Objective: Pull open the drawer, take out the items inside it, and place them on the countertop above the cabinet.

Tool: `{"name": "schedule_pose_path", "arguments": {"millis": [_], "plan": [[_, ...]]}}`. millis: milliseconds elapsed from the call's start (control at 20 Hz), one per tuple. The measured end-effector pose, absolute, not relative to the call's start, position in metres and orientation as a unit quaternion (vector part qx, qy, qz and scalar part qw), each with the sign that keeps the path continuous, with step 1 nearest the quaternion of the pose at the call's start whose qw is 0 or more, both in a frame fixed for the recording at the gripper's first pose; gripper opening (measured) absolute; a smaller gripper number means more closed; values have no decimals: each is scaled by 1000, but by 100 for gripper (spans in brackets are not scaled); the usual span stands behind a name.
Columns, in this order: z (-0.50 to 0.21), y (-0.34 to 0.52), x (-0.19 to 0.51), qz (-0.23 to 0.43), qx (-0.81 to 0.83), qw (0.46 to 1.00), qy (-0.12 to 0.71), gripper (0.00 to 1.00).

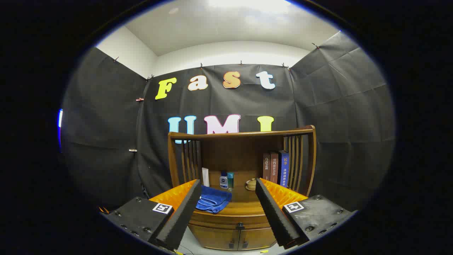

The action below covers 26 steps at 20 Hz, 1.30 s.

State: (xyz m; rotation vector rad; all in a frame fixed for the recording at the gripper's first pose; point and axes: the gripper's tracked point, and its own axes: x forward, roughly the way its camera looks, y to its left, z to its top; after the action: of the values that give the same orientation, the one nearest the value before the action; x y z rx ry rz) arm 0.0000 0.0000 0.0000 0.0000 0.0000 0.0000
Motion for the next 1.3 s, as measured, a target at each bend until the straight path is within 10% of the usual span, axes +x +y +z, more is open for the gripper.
{"name": "schedule_pose_path", "arguments": {"millis": [1300], "plan": [[-6, -4, 13, -7, -1, 1000, 6, 98]]}}
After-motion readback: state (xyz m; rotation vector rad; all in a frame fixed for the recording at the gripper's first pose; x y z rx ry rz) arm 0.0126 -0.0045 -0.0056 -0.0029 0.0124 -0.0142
